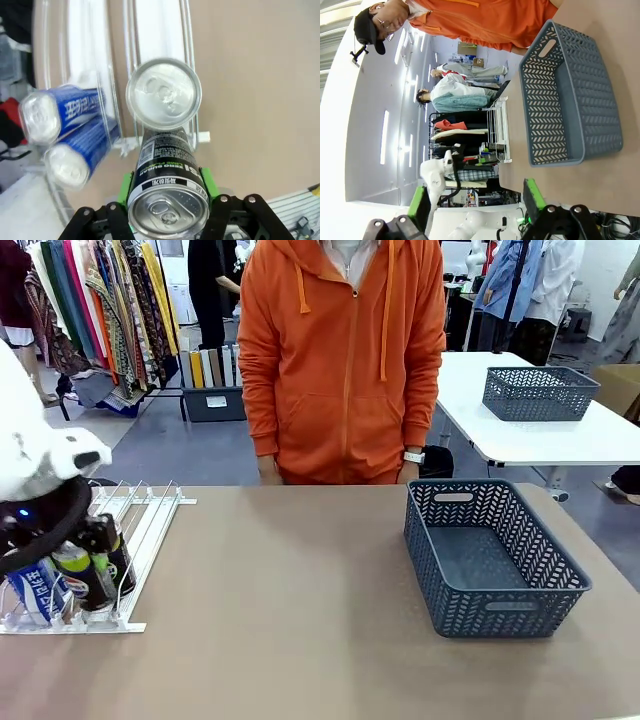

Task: Retrieve and store the cans from the dispenser.
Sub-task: Pick up one can from the Automatic Can Dispenser and place it in the middle of the table.

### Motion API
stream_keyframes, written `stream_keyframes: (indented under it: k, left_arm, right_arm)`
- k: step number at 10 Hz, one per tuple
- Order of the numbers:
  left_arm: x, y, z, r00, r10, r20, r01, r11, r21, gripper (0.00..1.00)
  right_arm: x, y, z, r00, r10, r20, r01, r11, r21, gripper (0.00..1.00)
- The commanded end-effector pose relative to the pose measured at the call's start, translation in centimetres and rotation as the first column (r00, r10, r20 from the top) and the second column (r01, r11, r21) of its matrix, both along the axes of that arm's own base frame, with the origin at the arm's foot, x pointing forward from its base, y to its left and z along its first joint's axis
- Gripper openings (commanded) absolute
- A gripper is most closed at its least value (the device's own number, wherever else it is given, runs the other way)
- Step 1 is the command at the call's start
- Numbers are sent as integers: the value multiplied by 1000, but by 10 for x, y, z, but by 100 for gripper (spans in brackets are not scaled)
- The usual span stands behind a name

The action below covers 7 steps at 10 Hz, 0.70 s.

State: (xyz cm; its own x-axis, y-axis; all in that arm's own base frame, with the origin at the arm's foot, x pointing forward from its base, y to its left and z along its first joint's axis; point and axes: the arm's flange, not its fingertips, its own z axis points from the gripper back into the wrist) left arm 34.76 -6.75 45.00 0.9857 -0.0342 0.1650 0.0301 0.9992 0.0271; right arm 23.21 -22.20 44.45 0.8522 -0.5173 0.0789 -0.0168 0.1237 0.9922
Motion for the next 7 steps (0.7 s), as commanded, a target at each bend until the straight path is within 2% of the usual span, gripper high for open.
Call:
stream_keyframes:
  k: [1, 3, 4, 6, 7]
  left_arm:
    - [-54, 17, 82, 999, -14, 46, 15, 1000, -8, 0]
    - [-78, 25, 158, 988, -47, 148, 57, 996, -64, 0]
    - [-85, 29, 179, 982, -32, 184, 46, 996, -76, 0]
    - [-89, 36, 190, 979, -18, 205, 42, 992, -117, 0]
    - [-87, 41, 186, 987, -11, 158, 33, 989, -142, 0]
  right_arm:
    - [1, 0, 6, 1000, -9, -2, 9, 1000, 22, 100]
    - [1, 0, 6, 1000, -9, -2, 9, 1000, 22, 100]
    - [1, 0, 6, 1000, -9, -2, 9, 1000, 22, 100]
    - [1, 0, 6, 1000, -9, -2, 9, 1000, 22, 100]
    - [1, 0, 6, 1000, -9, -2, 9, 1000, 22, 100]
